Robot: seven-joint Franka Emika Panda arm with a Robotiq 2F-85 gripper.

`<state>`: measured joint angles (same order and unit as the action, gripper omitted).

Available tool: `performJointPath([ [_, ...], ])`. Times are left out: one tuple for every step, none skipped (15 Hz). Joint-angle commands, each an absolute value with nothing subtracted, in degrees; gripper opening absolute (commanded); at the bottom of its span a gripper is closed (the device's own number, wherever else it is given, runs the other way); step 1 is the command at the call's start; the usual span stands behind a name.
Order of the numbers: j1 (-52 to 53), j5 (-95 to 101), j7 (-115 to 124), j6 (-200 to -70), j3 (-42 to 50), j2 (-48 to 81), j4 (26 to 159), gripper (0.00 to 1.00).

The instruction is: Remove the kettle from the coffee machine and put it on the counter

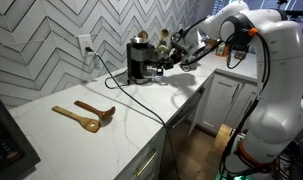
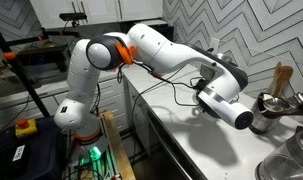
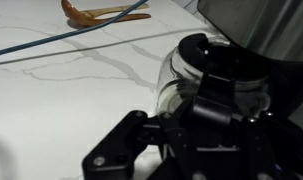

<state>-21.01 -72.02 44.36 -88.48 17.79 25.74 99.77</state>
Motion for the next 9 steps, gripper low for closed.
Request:
performJointPath([
  [-22.5, -71.2, 44.9, -84.8, 17.7, 27.4, 97.7, 0.00],
  [-22.6, -71.2, 44.8, -84.3, 17.7, 27.5, 97.6, 0.00],
  [-22.7, -71.2, 44.7, -84.0, 17.7, 27.6, 97.5, 0.00],
  [-22.8, -71.1, 44.5, -83.4, 17.7, 27.6, 97.5, 0.00],
  [-22.9, -70.9, 44.3, -82.8, 17.7, 27.7, 97.5, 0.00],
  [-23.0, -70.4, 44.0, -81.8, 17.8, 27.7, 97.4, 0.00],
  [-23.1, -70.1, 44.0, -81.3, 17.9, 27.7, 97.4, 0.00],
  [-23.1, -69.7, 44.2, -80.8, 17.9, 27.9, 97.4, 0.00],
  [-23.1, -69.3, 44.3, -80.3, 18.0, 28.0, 97.3, 0.00],
])
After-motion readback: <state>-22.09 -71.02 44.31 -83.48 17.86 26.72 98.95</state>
